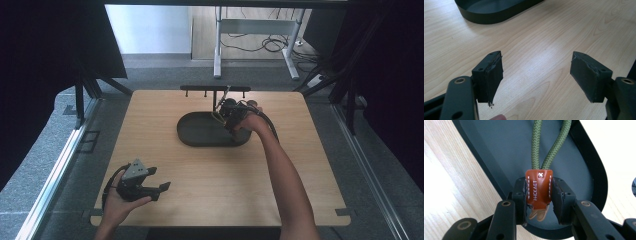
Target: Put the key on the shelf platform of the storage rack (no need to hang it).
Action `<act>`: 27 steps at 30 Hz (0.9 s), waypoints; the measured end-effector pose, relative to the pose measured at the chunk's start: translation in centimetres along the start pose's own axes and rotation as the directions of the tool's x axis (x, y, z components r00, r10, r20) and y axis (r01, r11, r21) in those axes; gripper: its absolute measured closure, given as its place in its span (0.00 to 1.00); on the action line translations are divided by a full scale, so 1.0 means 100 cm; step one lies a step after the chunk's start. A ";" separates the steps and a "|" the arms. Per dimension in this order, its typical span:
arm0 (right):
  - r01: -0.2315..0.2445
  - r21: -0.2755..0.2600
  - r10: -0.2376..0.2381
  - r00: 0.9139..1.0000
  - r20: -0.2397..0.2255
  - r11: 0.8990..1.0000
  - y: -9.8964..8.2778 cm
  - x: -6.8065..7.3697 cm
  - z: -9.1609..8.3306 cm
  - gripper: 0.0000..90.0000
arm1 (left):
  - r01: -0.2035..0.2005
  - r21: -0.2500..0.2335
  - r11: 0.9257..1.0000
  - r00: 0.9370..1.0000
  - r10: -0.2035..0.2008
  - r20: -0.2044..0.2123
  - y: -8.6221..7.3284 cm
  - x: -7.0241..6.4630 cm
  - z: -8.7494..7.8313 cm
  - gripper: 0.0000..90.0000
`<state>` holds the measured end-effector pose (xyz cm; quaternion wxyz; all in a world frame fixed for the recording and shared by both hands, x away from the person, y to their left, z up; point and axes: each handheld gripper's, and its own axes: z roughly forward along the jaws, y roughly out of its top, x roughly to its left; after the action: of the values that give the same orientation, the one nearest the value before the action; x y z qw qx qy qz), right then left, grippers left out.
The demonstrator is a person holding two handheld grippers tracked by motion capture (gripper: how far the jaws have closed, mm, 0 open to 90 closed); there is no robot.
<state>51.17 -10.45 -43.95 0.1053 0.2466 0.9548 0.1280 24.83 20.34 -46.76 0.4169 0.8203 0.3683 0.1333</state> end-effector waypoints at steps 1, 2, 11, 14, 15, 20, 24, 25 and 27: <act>-0.002 0.000 0.002 1.000 -0.003 1.000 0.000 0.000 0.002 0.74 | 0.000 -0.002 1.000 1.000 0.000 -0.001 0.000 0.000 0.000 0.30; -0.005 -0.002 0.005 1.000 -0.005 1.000 0.000 0.001 0.004 0.74 | 0.000 -0.002 1.000 1.000 0.000 0.000 0.000 0.000 -0.001 0.30; 0.000 0.024 0.000 1.000 -0.014 1.000 -0.002 0.005 0.021 0.73 | -0.003 0.005 1.000 1.000 0.003 0.002 0.000 0.000 0.001 0.30; -0.001 0.032 0.001 1.000 -0.016 0.999 -0.002 0.005 0.022 0.73 | -0.001 0.004 1.000 1.000 0.001 0.001 0.000 0.000 0.001 0.30; -0.001 0.032 0.001 1.000 -0.016 0.999 -0.002 0.005 0.022 0.73 | -0.001 0.004 1.000 1.000 0.001 0.001 0.000 0.000 0.001 0.30; -0.004 0.021 0.005 1.000 -0.019 1.000 -0.002 0.006 0.021 0.65 | -0.004 0.005 1.000 1.000 0.004 0.002 0.000 -0.001 0.001 0.30; -0.012 0.010 0.012 1.000 -0.009 1.000 -0.004 0.008 0.018 0.61 | -0.006 0.006 1.000 1.000 0.006 0.004 0.000 -0.001 0.002 0.30; -0.015 0.003 0.015 1.000 -0.003 1.000 -0.004 0.008 0.016 0.61 | -0.006 0.006 1.000 1.000 0.005 0.004 0.000 -0.001 0.002 0.30; -0.018 -0.009 0.018 1.000 0.002 1.000 -0.007 0.009 0.013 0.60 | -0.006 0.008 1.000 1.000 0.006 0.004 0.000 -0.001 0.002 0.30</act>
<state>50.44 -10.32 -45.46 0.1061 0.2549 0.9519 0.1332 24.88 20.10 -46.87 0.4139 0.8234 0.3653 0.1313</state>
